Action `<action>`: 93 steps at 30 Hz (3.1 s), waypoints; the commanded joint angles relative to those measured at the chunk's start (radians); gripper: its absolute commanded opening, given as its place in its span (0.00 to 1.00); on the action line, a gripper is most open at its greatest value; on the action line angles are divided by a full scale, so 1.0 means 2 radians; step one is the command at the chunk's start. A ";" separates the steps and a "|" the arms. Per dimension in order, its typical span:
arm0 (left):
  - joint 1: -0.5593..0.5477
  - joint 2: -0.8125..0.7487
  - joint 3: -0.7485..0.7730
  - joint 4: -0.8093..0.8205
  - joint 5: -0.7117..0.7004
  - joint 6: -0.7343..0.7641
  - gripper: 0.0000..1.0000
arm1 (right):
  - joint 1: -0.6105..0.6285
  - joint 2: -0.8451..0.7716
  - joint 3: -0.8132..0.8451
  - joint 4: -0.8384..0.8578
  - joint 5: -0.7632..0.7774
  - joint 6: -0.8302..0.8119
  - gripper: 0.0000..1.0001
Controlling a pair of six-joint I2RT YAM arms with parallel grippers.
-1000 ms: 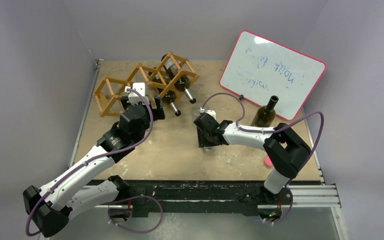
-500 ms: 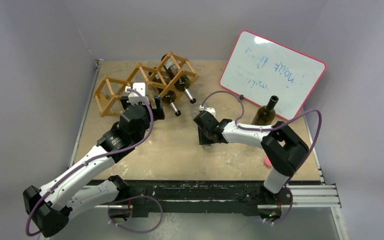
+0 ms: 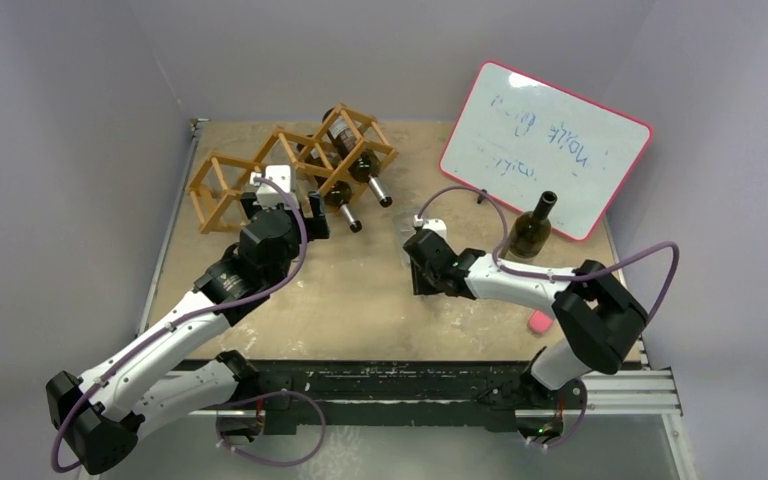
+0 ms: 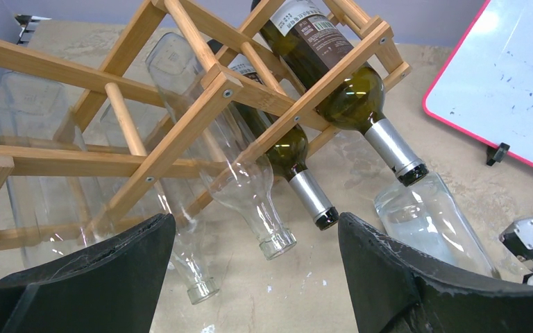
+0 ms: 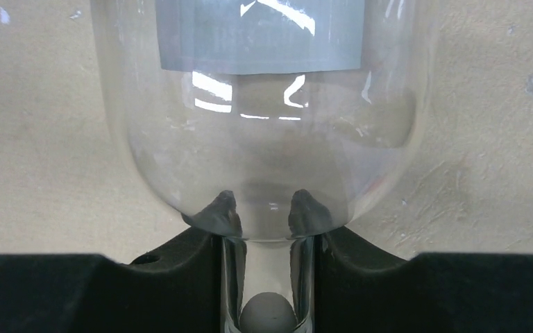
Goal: Put the wine bottle on the wine rack
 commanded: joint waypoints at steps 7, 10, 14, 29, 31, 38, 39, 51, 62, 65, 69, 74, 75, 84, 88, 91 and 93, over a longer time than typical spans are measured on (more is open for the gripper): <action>-0.001 -0.009 0.002 0.021 -0.008 0.006 0.86 | -0.003 -0.085 -0.027 0.085 0.076 -0.003 0.00; -0.001 -0.012 0.007 0.017 -0.010 0.005 0.86 | -0.003 -0.116 -0.038 0.091 0.094 -0.003 0.00; -0.001 -0.024 0.023 0.005 -0.015 0.001 0.86 | -0.003 -0.164 -0.049 0.092 0.112 -0.001 0.00; 0.000 -0.102 0.062 0.006 -0.136 0.007 0.86 | -0.003 -0.257 0.051 0.052 0.096 -0.071 0.00; -0.001 -0.113 0.057 0.009 -0.148 0.000 0.86 | -0.003 -0.250 0.080 0.055 0.073 -0.090 0.00; -0.001 -0.131 0.041 -0.011 -0.214 -0.048 0.86 | -0.003 -0.180 0.210 0.038 -0.001 -0.124 0.00; -0.001 -0.136 0.040 -0.013 -0.222 -0.053 0.86 | -0.003 -0.167 0.231 0.032 -0.018 -0.126 0.00; -0.001 -0.180 0.022 0.000 -0.250 -0.035 0.86 | -0.034 -0.011 0.433 0.053 -0.162 -0.124 0.00; -0.001 -0.203 0.045 0.018 -0.264 0.061 0.86 | -0.075 0.141 0.602 0.020 -0.258 -0.111 0.00; -0.001 -0.207 0.040 0.015 -0.264 0.059 0.86 | -0.077 0.175 0.642 0.000 -0.267 -0.105 0.00; -0.001 -0.201 0.046 0.010 -0.256 0.060 0.86 | -0.077 0.215 0.689 -0.029 -0.283 -0.100 0.00; -0.001 -0.192 0.050 0.005 -0.230 0.062 0.87 | -0.076 0.247 0.721 -0.046 -0.289 -0.095 0.00; -0.001 -0.189 0.050 0.004 -0.228 0.063 0.87 | -0.076 0.254 0.724 -0.050 -0.290 -0.091 0.00; -0.001 -0.180 0.050 -0.005 -0.217 0.055 0.87 | -0.075 0.297 0.762 -0.085 -0.292 -0.075 0.00; -0.001 -0.181 0.049 -0.007 -0.217 0.055 0.87 | -0.073 0.298 0.758 -0.096 -0.282 -0.070 0.01; -0.001 -0.181 0.047 -0.006 -0.217 0.054 0.87 | -0.070 0.296 0.757 -0.109 -0.279 -0.069 0.09; -0.001 -0.180 0.046 -0.006 -0.217 0.053 0.87 | -0.069 0.294 0.756 -0.119 -0.273 -0.070 0.11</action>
